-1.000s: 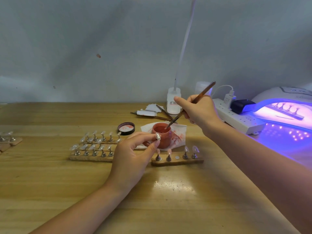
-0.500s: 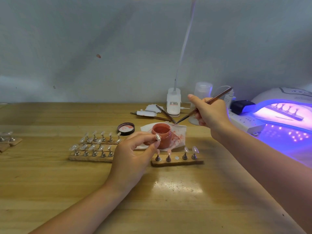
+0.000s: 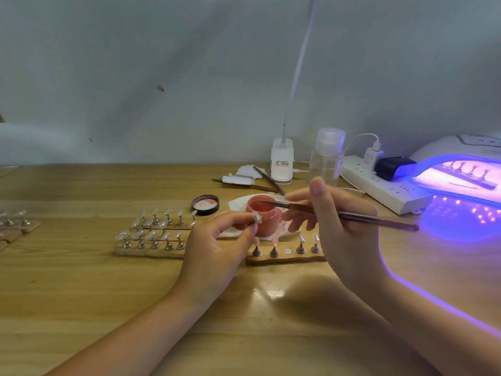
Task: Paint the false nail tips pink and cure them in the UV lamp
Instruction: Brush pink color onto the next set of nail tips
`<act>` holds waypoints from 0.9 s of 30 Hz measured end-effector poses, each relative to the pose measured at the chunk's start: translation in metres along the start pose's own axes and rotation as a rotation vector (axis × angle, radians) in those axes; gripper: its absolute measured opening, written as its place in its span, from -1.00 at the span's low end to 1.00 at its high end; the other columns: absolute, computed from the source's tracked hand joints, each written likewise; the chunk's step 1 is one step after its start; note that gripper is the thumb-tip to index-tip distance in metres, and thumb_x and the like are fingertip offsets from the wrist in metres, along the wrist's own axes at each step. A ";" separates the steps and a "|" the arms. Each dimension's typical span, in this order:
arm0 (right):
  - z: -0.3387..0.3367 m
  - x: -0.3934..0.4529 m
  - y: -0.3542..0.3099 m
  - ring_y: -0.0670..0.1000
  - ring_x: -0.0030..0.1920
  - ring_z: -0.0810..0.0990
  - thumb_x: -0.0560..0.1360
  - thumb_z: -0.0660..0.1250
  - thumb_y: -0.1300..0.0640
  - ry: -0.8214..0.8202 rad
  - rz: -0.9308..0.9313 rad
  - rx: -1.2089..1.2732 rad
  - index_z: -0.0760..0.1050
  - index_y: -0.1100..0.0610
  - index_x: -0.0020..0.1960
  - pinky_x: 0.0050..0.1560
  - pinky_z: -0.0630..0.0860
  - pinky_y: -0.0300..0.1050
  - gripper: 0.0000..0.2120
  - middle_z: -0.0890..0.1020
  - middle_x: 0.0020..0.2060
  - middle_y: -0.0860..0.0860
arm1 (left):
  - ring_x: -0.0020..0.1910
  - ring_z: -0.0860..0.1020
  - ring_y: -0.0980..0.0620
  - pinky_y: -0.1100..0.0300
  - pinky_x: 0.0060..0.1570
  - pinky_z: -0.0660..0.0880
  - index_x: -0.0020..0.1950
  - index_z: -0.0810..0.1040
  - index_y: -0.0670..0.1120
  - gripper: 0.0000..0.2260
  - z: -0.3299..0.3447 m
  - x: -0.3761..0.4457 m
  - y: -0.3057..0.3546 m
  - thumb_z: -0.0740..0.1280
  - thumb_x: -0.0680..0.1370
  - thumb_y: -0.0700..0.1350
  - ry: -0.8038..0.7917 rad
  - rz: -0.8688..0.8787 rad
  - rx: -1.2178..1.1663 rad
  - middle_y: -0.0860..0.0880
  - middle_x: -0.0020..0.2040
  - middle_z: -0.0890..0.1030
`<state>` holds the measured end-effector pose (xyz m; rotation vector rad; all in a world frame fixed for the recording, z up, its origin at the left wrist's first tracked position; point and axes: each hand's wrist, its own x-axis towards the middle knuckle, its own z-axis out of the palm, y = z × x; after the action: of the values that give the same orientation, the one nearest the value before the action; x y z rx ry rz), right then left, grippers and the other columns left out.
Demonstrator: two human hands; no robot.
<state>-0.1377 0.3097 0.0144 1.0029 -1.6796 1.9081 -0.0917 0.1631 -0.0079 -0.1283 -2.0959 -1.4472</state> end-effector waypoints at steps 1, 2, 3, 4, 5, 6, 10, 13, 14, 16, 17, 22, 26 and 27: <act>0.000 -0.002 0.000 -0.22 -0.36 0.62 0.56 0.20 0.18 -0.032 -0.030 -0.021 0.59 0.17 -0.10 -0.32 0.44 -0.46 -0.80 0.65 -0.35 -0.18 | -0.25 0.57 0.36 0.56 -0.22 0.38 -0.16 0.59 0.05 -0.76 0.000 0.000 0.000 0.39 0.43 -0.31 -0.002 0.006 0.001 0.12 -0.22 0.62; 0.000 -0.004 0.001 -0.24 -0.34 0.62 0.53 0.18 0.19 -0.050 -0.052 -0.045 0.58 0.20 -0.08 -0.30 0.44 -0.47 -0.80 0.64 -0.32 -0.15 | -0.24 0.57 0.36 0.56 -0.22 0.38 -0.16 0.59 0.05 -0.76 0.000 0.000 0.000 0.39 0.43 -0.32 -0.005 0.013 0.004 0.10 -0.20 0.62; 0.000 -0.005 0.001 -0.24 -0.33 0.61 0.51 0.18 0.19 -0.058 -0.067 -0.066 0.57 0.21 -0.09 -0.29 0.44 -0.47 -0.80 0.63 -0.31 -0.13 | -0.23 0.57 0.36 0.55 -0.21 0.38 -0.15 0.59 0.04 -0.76 0.000 0.001 0.000 0.39 0.43 -0.32 -0.009 0.016 0.008 0.08 -0.18 0.62; 0.000 -0.005 0.001 -0.23 -0.34 0.61 0.51 0.18 0.18 -0.059 -0.074 -0.081 0.57 0.19 -0.11 -0.30 0.45 -0.45 -0.81 0.63 -0.31 -0.11 | -0.21 0.56 0.35 0.55 -0.20 0.38 -0.13 0.60 0.03 -0.77 0.000 0.001 0.000 0.38 0.43 -0.32 -0.016 0.015 0.010 0.06 -0.17 0.63; 0.000 -0.006 0.002 -0.21 -0.35 0.61 0.50 0.19 0.17 -0.059 -0.077 -0.090 0.57 0.17 -0.13 -0.31 0.46 -0.43 -0.81 0.62 -0.33 -0.10 | -0.19 0.56 0.34 0.55 -0.19 0.38 -0.12 0.61 0.02 -0.79 0.000 0.001 -0.001 0.38 0.43 -0.31 -0.024 0.010 0.010 0.04 -0.15 0.63; 0.000 -0.006 0.002 -0.18 -0.37 0.60 0.50 0.19 0.15 -0.057 -0.076 -0.097 0.57 0.15 -0.16 -0.33 0.47 -0.39 -0.81 0.62 -0.35 -0.10 | -0.17 0.56 0.32 0.54 -0.18 0.39 -0.10 0.62 0.00 -0.80 -0.001 0.001 -0.001 0.38 0.44 -0.30 -0.031 0.004 0.011 0.02 -0.14 0.64; 0.000 -0.007 0.004 -0.09 -0.41 0.60 0.52 0.17 0.10 -0.032 -0.054 -0.121 0.57 0.10 -0.24 -0.39 0.49 -0.27 -0.75 0.62 -0.39 -0.06 | -0.12 0.56 0.27 0.50 -0.13 0.40 -0.07 0.63 -0.02 -0.83 -0.001 0.001 -0.002 0.38 0.44 -0.27 -0.044 -0.008 0.020 0.02 -0.12 0.64; 0.001 -0.006 0.006 -0.17 -0.38 0.60 0.52 0.16 0.11 -0.031 -0.067 -0.126 0.56 0.07 -0.25 -0.35 0.46 -0.34 -0.74 0.61 -0.38 -0.19 | -0.09 0.56 0.25 0.49 -0.11 0.41 -0.05 0.64 -0.04 -0.83 -0.001 0.001 -0.002 0.39 0.44 -0.27 -0.046 -0.015 0.030 0.02 -0.11 0.64; 0.001 -0.006 0.006 -0.18 -0.38 0.60 0.52 0.16 0.11 -0.031 -0.069 -0.125 0.56 0.05 -0.25 -0.34 0.46 -0.35 -0.75 0.60 -0.38 -0.22 | -0.09 0.56 0.24 0.48 -0.10 0.41 -0.04 0.64 -0.05 -0.83 -0.001 0.001 -0.002 0.39 0.44 -0.26 -0.047 -0.019 0.033 0.02 -0.11 0.64; 0.001 -0.007 0.007 -0.17 -0.39 0.59 0.52 0.16 0.11 -0.031 -0.071 -0.136 0.56 0.05 -0.26 -0.36 0.47 -0.33 -0.73 0.60 -0.38 -0.21 | -0.09 0.56 0.23 0.47 -0.09 0.41 -0.04 0.64 -0.06 -0.84 -0.001 0.001 -0.003 0.39 0.44 -0.26 -0.048 -0.026 0.038 0.02 -0.11 0.64; 0.001 -0.007 0.007 -0.16 -0.40 0.59 0.53 0.15 0.11 -0.035 -0.072 -0.145 0.56 0.07 -0.26 -0.36 0.47 -0.33 -0.72 0.60 -0.38 -0.19 | -0.08 0.55 0.23 0.47 -0.08 0.41 -0.03 0.64 -0.06 -0.84 -0.001 0.001 -0.003 0.39 0.44 -0.25 -0.051 -0.031 0.040 0.03 -0.11 0.64; 0.001 -0.007 0.008 -0.20 -0.39 0.59 0.53 0.13 0.13 -0.043 -0.067 -0.120 0.56 0.11 -0.25 -0.35 0.44 -0.40 -0.71 0.60 -0.39 -0.21 | -0.08 0.55 0.25 0.48 -0.08 0.40 -0.04 0.64 -0.05 -0.83 -0.001 0.001 -0.003 0.39 0.43 -0.26 -0.041 -0.041 0.033 0.02 -0.10 0.64; 0.000 -0.010 0.008 -0.14 -0.43 0.57 0.53 0.14 0.10 -0.029 -0.054 -0.088 0.57 0.12 -0.29 -0.39 0.43 -0.39 -0.69 0.60 -0.44 -0.13 | -0.09 0.55 0.26 0.50 -0.11 0.39 -0.05 0.63 -0.02 -0.82 -0.001 0.001 -0.002 0.39 0.43 -0.27 -0.036 -0.042 0.021 0.02 -0.11 0.64; 0.000 -0.010 0.008 -0.14 -0.46 0.56 0.53 0.14 0.09 -0.019 -0.045 -0.071 0.57 0.12 -0.30 -0.40 0.42 -0.39 -0.67 0.59 -0.47 -0.14 | -0.09 0.55 0.25 0.50 -0.10 0.39 -0.06 0.63 -0.02 -0.82 -0.001 0.001 -0.002 0.39 0.43 -0.27 -0.034 -0.039 0.020 0.02 -0.11 0.64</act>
<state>-0.1366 0.3098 0.0015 1.0257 -1.7091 1.8029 -0.0933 0.1610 -0.0090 -0.1050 -2.1505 -1.4564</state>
